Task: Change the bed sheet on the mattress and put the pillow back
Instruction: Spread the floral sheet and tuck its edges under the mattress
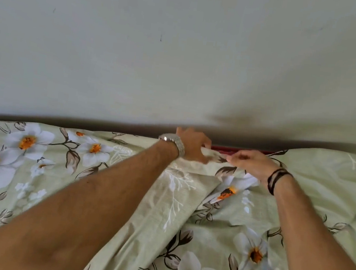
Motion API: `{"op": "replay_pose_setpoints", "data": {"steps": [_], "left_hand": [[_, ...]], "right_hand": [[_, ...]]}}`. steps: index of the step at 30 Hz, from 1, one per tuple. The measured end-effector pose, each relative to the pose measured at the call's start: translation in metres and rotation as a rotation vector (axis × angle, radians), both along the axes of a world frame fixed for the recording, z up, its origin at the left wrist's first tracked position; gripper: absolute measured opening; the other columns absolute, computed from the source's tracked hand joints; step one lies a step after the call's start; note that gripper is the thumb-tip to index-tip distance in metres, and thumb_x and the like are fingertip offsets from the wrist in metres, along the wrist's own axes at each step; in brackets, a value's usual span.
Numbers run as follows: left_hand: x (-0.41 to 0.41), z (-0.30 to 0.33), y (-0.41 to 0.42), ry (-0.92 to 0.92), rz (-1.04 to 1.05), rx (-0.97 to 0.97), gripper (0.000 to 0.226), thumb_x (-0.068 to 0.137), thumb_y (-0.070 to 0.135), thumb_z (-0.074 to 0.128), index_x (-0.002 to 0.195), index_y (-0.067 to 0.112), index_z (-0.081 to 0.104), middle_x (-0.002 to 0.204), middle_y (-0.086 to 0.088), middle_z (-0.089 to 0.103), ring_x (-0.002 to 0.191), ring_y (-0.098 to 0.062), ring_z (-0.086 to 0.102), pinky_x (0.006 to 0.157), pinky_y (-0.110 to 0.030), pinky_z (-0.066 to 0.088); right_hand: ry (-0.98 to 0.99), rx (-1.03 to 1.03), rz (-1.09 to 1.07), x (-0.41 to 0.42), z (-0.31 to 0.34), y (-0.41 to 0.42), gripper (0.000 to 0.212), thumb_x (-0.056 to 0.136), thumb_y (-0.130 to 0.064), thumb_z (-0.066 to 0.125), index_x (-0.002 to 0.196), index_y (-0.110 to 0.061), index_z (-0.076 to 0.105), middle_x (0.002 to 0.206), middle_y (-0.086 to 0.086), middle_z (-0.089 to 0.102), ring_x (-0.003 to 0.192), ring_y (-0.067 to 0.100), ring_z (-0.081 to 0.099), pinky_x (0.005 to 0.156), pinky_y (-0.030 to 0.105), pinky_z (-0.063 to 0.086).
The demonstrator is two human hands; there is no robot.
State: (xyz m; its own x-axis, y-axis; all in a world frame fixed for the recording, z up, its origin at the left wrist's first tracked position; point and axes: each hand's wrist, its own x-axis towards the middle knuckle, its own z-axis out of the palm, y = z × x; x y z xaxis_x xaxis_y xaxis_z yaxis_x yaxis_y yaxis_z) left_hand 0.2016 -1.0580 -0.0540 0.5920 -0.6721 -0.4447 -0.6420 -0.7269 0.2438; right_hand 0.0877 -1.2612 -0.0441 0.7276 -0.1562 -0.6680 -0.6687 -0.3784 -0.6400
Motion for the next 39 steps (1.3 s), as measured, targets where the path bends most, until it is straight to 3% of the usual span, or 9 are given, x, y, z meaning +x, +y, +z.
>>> {"op": "replay_pose_setpoints", "data": {"steps": [3, 5, 8, 11, 16, 21, 28, 33, 39], "left_hand": [[0.026, 0.013, 0.001, 0.004, 0.153, -0.093, 0.043, 0.092, 0.057, 0.058, 0.128, 0.034, 0.061, 0.134, 0.003, 0.057, 0.129, -0.027, 0.044, 0.111, -0.050, 0.030], [0.031, 0.006, 0.009, -0.183, 0.255, -0.208, 0.036, 0.091, 0.040, 0.060, 0.126, 0.030, 0.058, 0.128, 0.001, 0.055, 0.120, -0.026, 0.049, 0.102, -0.045, 0.038], [0.023, -0.018, 0.029, -0.288, 0.379, -0.325, 0.028, 0.093, 0.028, 0.055, 0.120, 0.023, 0.057, 0.113, 0.001, 0.060, 0.098, -0.019, 0.055, 0.086, -0.038, 0.049], [0.012, -0.055, 0.058, -0.172, 0.461, -0.152, 0.024, 0.099, 0.028, 0.045, 0.112, 0.020, 0.062, 0.105, -0.003, 0.069, 0.084, -0.020, 0.061, 0.073, -0.035, 0.050], [0.002, -0.121, 0.090, -0.065, 0.409, 0.016, 0.050, 0.100, 0.039, 0.045, 0.148, 0.026, 0.044, 0.150, -0.003, 0.042, 0.135, -0.026, 0.042, 0.113, -0.047, 0.033], [0.012, -0.160, 0.074, -0.091, 0.542, 0.026, 0.060, 0.103, 0.054, 0.022, 0.157, 0.028, 0.028, 0.165, 0.001, 0.026, 0.154, -0.023, 0.017, 0.122, -0.064, 0.003], [0.006, -0.195, 0.060, -0.403, 0.613, -0.005, 0.056, 0.106, 0.052, 0.016, 0.144, 0.025, 0.048, 0.136, -0.002, 0.054, 0.134, -0.024, 0.046, 0.123, -0.060, 0.011], [0.023, -0.191, 0.057, -0.381, 0.589, 0.030, 0.040, 0.104, 0.044, 0.021, 0.097, 0.025, 0.056, 0.098, -0.003, 0.063, 0.095, -0.025, 0.057, 0.103, -0.051, 0.039], [0.057, -0.189, 0.052, -0.263, 0.689, -0.072, 0.035, 0.102, 0.039, 0.028, 0.084, 0.022, 0.053, 0.081, -0.006, 0.070, 0.077, -0.032, 0.064, 0.081, -0.042, 0.044]], "right_hand": [[-0.089, -0.210, -0.013, 0.038, -0.012, -0.010, 0.015, 0.089, -0.017, 0.077, 0.084, -0.028, 0.068, 0.097, 0.001, 0.070, 0.096, 0.023, 0.066, 0.087, 0.032, 0.049], [-0.175, -0.490, -0.098, 0.064, -0.025, -0.009, 0.017, 0.088, -0.018, 0.076, 0.078, -0.028, 0.066, 0.109, 0.006, 0.066, 0.106, 0.031, 0.063, 0.089, 0.038, 0.053], [-0.167, -0.813, -0.143, 0.084, -0.045, 0.001, 0.011, 0.091, -0.029, 0.074, 0.099, -0.024, 0.071, 0.119, 0.009, 0.061, 0.108, 0.035, 0.059, 0.087, 0.044, 0.055], [-0.046, -0.620, -0.274, 0.093, -0.062, 0.006, 0.019, 0.094, -0.024, 0.065, 0.107, -0.013, 0.071, 0.105, 0.011, 0.069, 0.104, 0.036, 0.067, 0.077, 0.036, 0.052], [-0.003, -0.039, -0.552, 0.108, -0.105, 0.016, 0.017, 0.094, -0.008, 0.052, 0.086, 0.004, 0.061, 0.085, 0.021, 0.070, 0.076, 0.034, 0.071, 0.060, 0.035, 0.060], [-0.277, -0.286, -0.367, 0.110, -0.138, 0.048, 0.018, 0.094, -0.014, 0.062, 0.110, -0.009, 0.056, 0.101, 0.003, 0.068, 0.089, 0.021, 0.062, 0.081, 0.034, 0.054], [-0.441, -0.374, -0.406, 0.101, -0.191, 0.058, 0.014, 0.099, -0.020, 0.063, 0.103, -0.015, 0.051, 0.083, -0.001, 0.067, 0.075, 0.019, 0.064, 0.063, 0.028, 0.044], [-0.455, -0.322, -0.439, 0.112, -0.197, 0.053, 0.017, 0.103, -0.028, 0.058, 0.097, -0.016, 0.047, 0.082, -0.005, 0.073, 0.076, 0.011, 0.070, 0.063, 0.025, 0.052], [-0.447, -0.363, -0.231, 0.104, -0.193, 0.056, 0.012, 0.102, -0.010, 0.048, 0.110, -0.019, 0.046, 0.095, -0.001, 0.070, 0.083, 0.017, 0.069, 0.070, 0.034, 0.058]]}}
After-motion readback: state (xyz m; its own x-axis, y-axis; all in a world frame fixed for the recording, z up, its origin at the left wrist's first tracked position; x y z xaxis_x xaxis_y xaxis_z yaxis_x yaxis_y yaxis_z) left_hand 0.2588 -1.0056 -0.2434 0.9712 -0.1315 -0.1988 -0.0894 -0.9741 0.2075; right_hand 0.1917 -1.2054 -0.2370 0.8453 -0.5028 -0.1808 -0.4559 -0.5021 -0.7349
